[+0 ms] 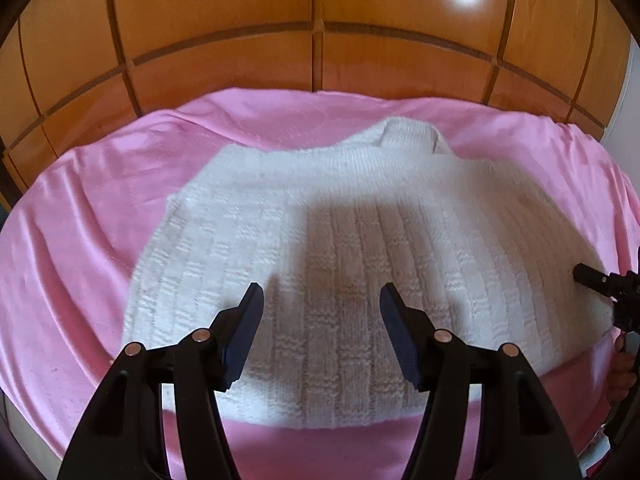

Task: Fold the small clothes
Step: 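Grasp the sweater side with the right gripper and fold it over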

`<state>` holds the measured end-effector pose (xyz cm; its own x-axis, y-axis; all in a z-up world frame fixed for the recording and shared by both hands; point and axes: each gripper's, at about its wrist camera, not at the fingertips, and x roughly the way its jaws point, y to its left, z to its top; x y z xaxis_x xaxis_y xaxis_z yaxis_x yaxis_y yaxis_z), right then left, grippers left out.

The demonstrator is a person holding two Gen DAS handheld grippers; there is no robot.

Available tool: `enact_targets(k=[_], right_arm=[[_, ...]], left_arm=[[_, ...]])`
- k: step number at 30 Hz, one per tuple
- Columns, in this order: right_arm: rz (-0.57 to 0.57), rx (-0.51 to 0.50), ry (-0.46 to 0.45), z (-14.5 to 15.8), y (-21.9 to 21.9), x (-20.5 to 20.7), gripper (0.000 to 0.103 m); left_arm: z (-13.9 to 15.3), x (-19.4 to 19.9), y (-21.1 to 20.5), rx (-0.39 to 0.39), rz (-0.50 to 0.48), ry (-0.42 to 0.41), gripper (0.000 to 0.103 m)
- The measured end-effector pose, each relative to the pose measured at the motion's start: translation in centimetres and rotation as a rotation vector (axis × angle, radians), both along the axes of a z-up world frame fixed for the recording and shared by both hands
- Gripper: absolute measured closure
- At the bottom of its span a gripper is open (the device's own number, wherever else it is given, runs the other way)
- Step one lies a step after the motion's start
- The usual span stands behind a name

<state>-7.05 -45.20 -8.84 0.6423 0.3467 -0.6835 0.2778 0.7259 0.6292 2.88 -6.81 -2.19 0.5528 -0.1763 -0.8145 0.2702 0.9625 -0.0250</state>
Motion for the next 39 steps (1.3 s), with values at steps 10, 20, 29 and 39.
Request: enact_targets(k=[10, 20, 29, 39], right_arm=[[0.065, -0.031, -0.001, 2.3, 2.5, 1.3, 0.075], [0.209, -0.175, -0.119, 12.2, 10.7, 5.7, 0.079], [0.423, -0.285, -0.107, 14.6, 24.9, 15.2, 0.081], [0.675, -0.3, 0.033, 6.4, 36.1, 18.7, 0.064]], left_arm=[[-2.6, 1.4, 0.4, -0.044, -0.025, 0.084, 0.041], [-1.0, 1.7, 5.7, -0.288, -0.002, 0.115, 0.044], [-0.2, 0.5, 16.6, -0.395, 0.175, 0.075, 0.044], [-0.9, -0.8, 22.5, -0.466, 0.288, 0.086, 0.043]])
